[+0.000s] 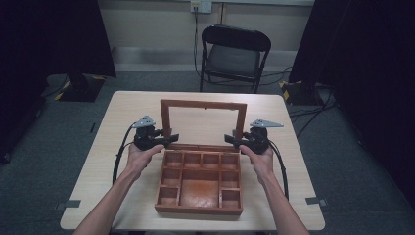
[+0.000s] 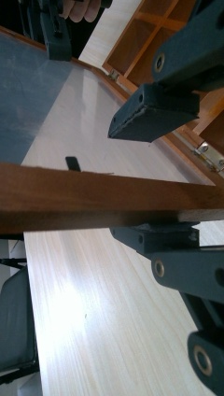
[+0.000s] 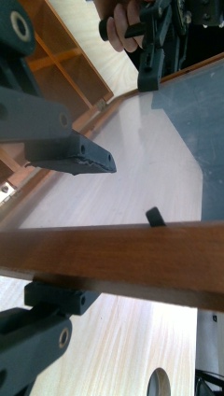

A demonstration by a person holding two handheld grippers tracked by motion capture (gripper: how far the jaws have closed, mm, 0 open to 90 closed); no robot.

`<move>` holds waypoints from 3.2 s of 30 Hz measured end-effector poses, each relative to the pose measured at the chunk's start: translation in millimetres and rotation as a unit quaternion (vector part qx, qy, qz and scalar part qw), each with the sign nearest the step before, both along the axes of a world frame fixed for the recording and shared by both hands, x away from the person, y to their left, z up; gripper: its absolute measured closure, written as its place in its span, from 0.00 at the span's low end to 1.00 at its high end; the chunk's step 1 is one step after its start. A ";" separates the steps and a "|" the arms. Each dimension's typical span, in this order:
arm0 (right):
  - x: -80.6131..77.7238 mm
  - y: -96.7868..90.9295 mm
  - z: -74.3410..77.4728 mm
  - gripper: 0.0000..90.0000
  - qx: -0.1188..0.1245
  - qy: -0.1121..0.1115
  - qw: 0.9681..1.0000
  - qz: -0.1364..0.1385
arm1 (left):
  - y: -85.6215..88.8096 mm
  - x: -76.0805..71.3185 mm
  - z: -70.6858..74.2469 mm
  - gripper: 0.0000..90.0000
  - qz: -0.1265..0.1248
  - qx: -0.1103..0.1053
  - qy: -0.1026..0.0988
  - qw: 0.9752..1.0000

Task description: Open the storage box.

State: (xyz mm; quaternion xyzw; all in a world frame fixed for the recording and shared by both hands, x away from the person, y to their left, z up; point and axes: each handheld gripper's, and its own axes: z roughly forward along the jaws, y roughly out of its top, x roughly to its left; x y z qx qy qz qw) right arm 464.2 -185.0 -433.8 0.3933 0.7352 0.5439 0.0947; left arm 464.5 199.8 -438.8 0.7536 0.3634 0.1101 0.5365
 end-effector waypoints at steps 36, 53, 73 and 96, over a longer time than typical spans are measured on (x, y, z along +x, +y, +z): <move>21.6 6.1 -28.4 0.41 -0.017 0.049 0.998 -0.024 | 5.2 17.3 -25.7 0.48 0.011 -0.017 0.080 0.997; 29.2 7.4 -45.0 0.28 -0.028 0.098 0.994 -0.042 | 10.8 19.7 -43.4 0.35 0.014 -0.001 0.122 0.992; 28.1 2.1 -44.4 0.27 -0.045 0.119 0.990 -0.053 | 17.9 21.9 -47.0 0.32 0.035 -0.009 0.156 0.987; -26.9 -61.9 -24.9 0.19 -0.081 0.093 0.988 -0.088 | 78.2 -25.0 -43.3 0.21 0.058 0.070 0.137 0.986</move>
